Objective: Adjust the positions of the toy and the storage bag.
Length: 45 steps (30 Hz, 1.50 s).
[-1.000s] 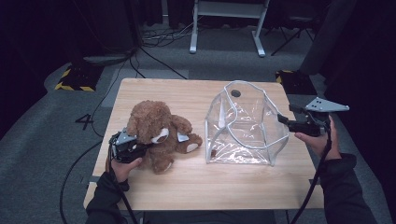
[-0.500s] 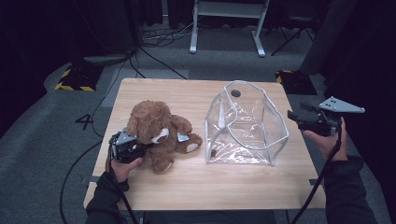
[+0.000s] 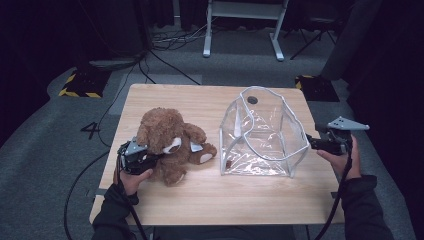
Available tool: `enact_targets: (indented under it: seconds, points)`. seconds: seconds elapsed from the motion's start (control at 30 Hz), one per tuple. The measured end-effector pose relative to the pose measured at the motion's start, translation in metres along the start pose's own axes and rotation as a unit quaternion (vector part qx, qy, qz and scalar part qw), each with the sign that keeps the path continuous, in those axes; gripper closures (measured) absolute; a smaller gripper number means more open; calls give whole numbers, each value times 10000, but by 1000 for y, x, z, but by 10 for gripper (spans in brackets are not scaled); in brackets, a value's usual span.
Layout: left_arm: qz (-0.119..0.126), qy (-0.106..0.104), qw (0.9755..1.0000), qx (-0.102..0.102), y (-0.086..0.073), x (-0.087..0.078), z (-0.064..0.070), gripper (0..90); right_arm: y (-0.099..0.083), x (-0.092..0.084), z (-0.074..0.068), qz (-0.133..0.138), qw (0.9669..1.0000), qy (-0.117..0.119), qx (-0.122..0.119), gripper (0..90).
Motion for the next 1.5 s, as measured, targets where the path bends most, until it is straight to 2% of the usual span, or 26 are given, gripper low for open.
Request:
enact_targets:
  seconds: [0.07, 0.17, 0.2, 0.3, 0.37, 0.4, 0.47, 0.63, 0.77, 0.87, 1.03, 1.2, 1.27, 1.37, 1.5]
  points:
    - [1, -1, 10000, -1, 0, 0, 0, 663, -12, 11, -2, -166, 9998, 114, 22, 326]
    - [3, 0, 10000, 1, 0, 0, 0, 662, -18, 18, -4, -225, 9995, 215, 53, 325]
    - [3, 1, 10000, 2, 0, 0, 0, 662, -23, 26, -8, -311, 9991, 299, 54, 322]
    - [2, 2, 10000, 6, 0, 0, 0, 662, -25, 33, -10, -440, 9981, 422, 122, 303]
    - [2, 13, 10000, 10, 0, 0, 0, 662, -26, 39, -15, -449, 9980, 443, 94, 315]
    - [10, 27, 10000, 12, 0, 0, 0, 663, -27, 43, -18, -480, 9975, 519, 78, 320]
    - [3, 35, 10000, 20, 0, -1, 0, 664, -29, 50, -23, -407, 9964, 717, 195, 323]
    - [2, 45, 10000, 7, 0, -2, -1, 663, -28, 58, -26, -375, 9956, 826, 233, 325]
    - [1, 43, 10000, 9, 0, -2, -1, 663, -24, 67, -33, -408, 9953, 875, 121, 330]
    - [1, 45, 10000, 7, 0, -3, -1, 662, -18, 77, -43, -500, 9948, 879, -139, 331]
    - [1, 42, 10000, -10, -1, -4, -2, 662, -13, 88, -51, -479, 9939, 953, -290, 329]
    - [1, 55, 10000, -18, -2, -5, -3, 662, -14, 91, -53, -481, 9935, 988, -287, 323]
    - [-4, 58, 10000, -20, -2, -4, -3, 662, -14, 89, -50, -481, 9937, 984, -217, 291]
    - [-2, 66, 10000, -17, -1, -4, -2, 661, -16, 81, -44, -473, 9937, 1009, -134, 278]
    - [-8, 77, 9999, -89, -1, -3, -3, 627, -23, 64, -36, -512, 9948, 870, -141, 272]
Point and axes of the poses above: each handheld gripper's, and its own axes: x roughly forward along the jaws, y roughly out of its top, z roughly to its right, the point moved 2 cm from there along x, roughly forward along the jaws, and after that the axes turned 3 degrees about y, right-handed, at the moved point
